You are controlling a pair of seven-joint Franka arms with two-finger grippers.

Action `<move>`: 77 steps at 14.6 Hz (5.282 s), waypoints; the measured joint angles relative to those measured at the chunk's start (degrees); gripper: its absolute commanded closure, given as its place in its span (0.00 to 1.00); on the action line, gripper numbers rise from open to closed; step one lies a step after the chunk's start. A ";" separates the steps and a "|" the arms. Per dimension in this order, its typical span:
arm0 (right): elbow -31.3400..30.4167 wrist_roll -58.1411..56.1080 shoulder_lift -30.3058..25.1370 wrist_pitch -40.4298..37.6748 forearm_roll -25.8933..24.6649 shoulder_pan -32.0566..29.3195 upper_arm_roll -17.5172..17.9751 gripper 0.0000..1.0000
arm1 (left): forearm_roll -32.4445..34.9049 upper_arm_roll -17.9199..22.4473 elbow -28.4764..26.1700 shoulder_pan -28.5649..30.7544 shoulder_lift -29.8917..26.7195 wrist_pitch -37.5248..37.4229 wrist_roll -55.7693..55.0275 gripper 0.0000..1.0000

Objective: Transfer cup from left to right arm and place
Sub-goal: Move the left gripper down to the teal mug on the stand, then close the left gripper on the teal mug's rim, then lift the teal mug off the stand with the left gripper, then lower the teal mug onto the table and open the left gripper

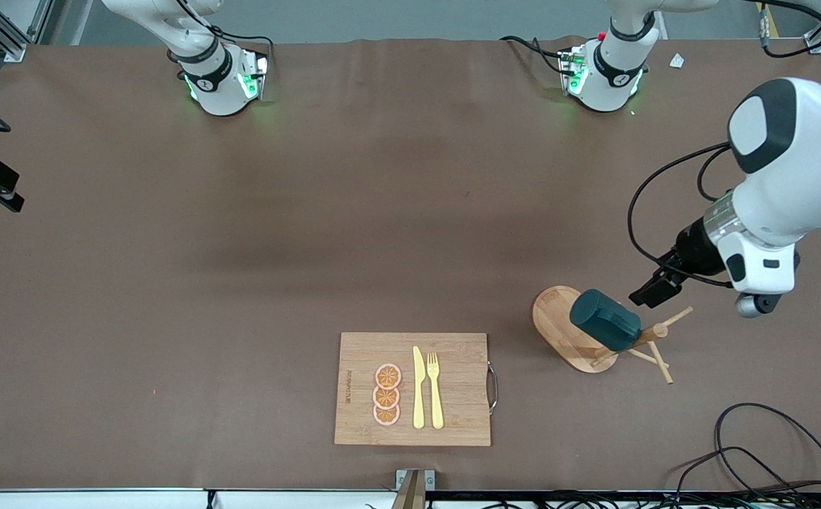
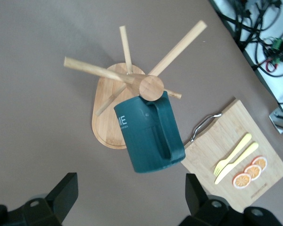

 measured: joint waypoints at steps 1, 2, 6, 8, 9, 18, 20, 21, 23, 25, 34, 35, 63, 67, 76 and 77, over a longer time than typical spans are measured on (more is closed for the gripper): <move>0.00 0.00 0.00 0.00 0.00 0.00 0.00 0.00 | -0.82 0.00 0.27 -0.02 0.87 0.36 -1.88 0.00; 0.00 0.00 0.00 0.00 0.00 0.00 0.01 0.00 | -1.73 0.02 0.43 0.00 1.67 1.05 -3.15 0.00; 0.00 0.00 0.00 0.00 0.00 0.00 0.01 0.00 | -2.70 0.07 0.72 0.12 3.86 2.12 -4.54 0.00; 0.00 0.00 0.00 0.00 0.00 0.00 0.01 0.00 | -2.75 0.07 0.73 0.13 4.43 2.24 -4.91 0.00; 0.00 0.00 0.00 0.00 0.00 0.00 0.01 0.00 | -2.76 0.07 0.75 0.13 4.63 2.25 -5.08 0.00; 0.00 0.00 0.00 0.00 0.00 0.01 0.02 0.00 | -9.76 0.19 5.61 0.75 10.31 2.53 -5.45 0.00; 0.00 0.00 0.00 0.00 0.00 0.01 0.02 0.00 | -9.78 0.26 6.76 0.78 11.97 2.54 -5.45 0.00; 0.00 0.00 0.00 0.00 0.00 0.01 0.02 0.00 | -9.78 0.29 7.02 0.80 12.60 2.54 -5.45 0.00; 0.00 0.00 0.00 0.01 0.00 0.01 0.02 0.00 | -9.78 0.31 7.23 0.81 13.51 2.54 -5.46 0.00; 0.00 0.00 0.00 0.01 0.00 0.01 0.02 0.00 | -9.78 0.31 7.38 0.81 14.13 2.55 -5.46 0.00; 0.01 0.00 0.00 0.04 0.00 0.01 0.02 0.00 | -9.80 0.32 7.60 0.87 15.66 2.55 -5.46 0.05; 0.01 0.00 0.00 0.04 0.00 0.01 0.02 0.00 | -9.81 0.32 7.66 0.93 15.70 2.55 -5.46 0.11; 0.07 0.01 0.00 0.67 0.00 -0.09 -0.36 0.00 | 33.37 -0.94 9.34 -34.91 17.43 2.01 -29.77 0.40; 0.08 0.01 0.00 0.70 0.00 -0.11 -0.45 0.00 | 49.12 -0.89 9.35 -42.48 23.49 4.28 -42.49 0.40; 0.07 0.03 0.02 0.70 -0.01 -0.19 -0.72 0.00 | 77.57 -0.67 9.34 -53.47 33.55 3.55 -67.85 0.41; 0.07 0.03 0.02 0.69 -0.01 -0.21 -0.74 0.00 | 80.70 -0.66 9.32 -54.27 34.59 2.35 -68.63 0.41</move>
